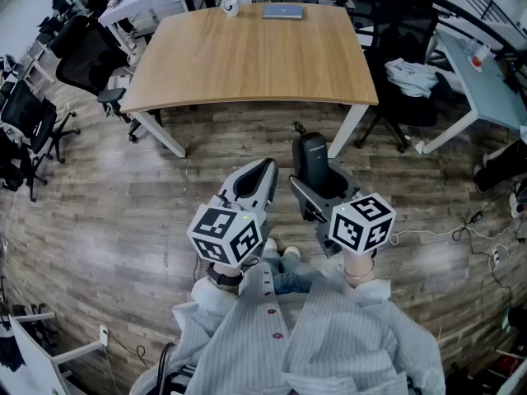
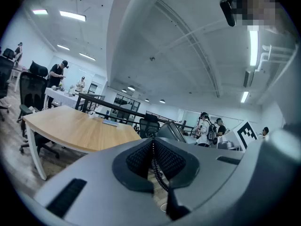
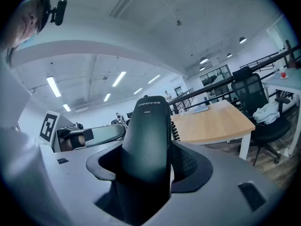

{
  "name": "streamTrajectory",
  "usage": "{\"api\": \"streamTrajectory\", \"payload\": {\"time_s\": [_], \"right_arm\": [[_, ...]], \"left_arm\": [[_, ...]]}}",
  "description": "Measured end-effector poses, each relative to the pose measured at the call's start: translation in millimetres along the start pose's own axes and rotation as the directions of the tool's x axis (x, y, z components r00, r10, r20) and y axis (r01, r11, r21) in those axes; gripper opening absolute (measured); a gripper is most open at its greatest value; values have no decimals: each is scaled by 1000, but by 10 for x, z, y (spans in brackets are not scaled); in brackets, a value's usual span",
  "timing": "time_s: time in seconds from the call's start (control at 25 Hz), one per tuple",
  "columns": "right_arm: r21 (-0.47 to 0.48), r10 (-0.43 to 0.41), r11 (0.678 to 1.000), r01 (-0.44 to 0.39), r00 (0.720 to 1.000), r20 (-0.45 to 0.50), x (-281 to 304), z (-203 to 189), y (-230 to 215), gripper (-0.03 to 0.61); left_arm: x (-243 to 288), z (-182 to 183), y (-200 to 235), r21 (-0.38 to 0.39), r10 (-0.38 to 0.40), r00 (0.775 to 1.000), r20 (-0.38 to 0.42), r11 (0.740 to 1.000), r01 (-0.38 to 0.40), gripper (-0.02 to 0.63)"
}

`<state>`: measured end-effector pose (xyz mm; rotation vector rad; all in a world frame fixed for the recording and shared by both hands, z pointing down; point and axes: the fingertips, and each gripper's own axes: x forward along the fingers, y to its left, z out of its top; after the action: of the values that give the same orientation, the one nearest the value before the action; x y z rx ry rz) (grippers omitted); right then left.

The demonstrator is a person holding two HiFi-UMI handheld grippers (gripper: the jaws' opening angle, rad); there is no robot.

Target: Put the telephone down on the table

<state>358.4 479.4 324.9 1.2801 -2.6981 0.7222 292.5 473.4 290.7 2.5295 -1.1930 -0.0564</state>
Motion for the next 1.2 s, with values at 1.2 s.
{"api": "streamTrajectory", "payload": {"time_s": [1.2], "right_arm": [[32,78,997,-77,996,-43,31,-185,-30,318]], "left_arm": [[-97,-251,87,-28,93,996,5,995,-93,17]]}}
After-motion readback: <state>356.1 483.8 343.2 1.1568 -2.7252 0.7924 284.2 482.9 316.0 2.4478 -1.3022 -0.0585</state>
